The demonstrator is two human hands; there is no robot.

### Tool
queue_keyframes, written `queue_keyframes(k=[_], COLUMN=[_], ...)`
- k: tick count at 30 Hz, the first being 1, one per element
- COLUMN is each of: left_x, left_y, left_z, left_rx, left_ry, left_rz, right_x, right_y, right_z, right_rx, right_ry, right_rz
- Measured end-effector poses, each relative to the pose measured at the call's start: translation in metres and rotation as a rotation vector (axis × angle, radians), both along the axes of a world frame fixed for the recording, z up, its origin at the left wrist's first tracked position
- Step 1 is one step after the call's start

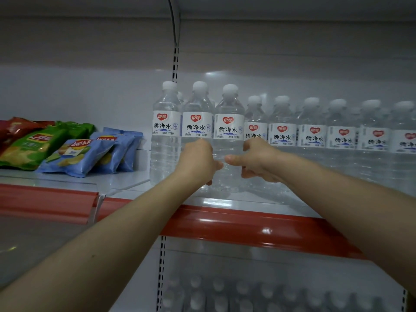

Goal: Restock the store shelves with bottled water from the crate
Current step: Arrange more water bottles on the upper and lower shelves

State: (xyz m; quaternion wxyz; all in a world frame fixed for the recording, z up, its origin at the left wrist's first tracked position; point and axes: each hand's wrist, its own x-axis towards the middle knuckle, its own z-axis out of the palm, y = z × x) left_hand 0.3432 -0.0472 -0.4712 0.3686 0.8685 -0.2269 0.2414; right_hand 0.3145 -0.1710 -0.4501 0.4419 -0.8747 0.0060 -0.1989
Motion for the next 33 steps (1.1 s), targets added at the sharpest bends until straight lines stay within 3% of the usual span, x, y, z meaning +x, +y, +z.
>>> queue_keyframes(k=[11, 16, 22, 26, 33], left_x=[-0.013, -0.027, -0.060, -0.097, -0.146], left_y=[0.003, 0.009, 0.020, 0.041, 0.109], left_z=[0.001, 0.001, -0.014, -0.041, -0.130], left_rx=[0.010, -0.050, -0.199, -0.296, -0.353], left_ry=[0.033, -0.109, -0.236, -0.271, -0.124], left_rz=[0.010, 0.043, 0.002, -0.010, 0.067], right_x=[-0.017, -0.027, -0.059, -0.089, -0.126], right_y=[0.009, 0.012, 0.022, 0.040, 0.104], right_z=[-0.005, -0.012, -0.016, -0.035, -0.130], right_rx=[0.040, -0.040, -0.123, -0.053, 0.159], right_ry=[0.033, -0.015, -0.303, -0.480, -0.293], right_rz=[-0.028, -0.080, -0.084, 0.076, 0.440])
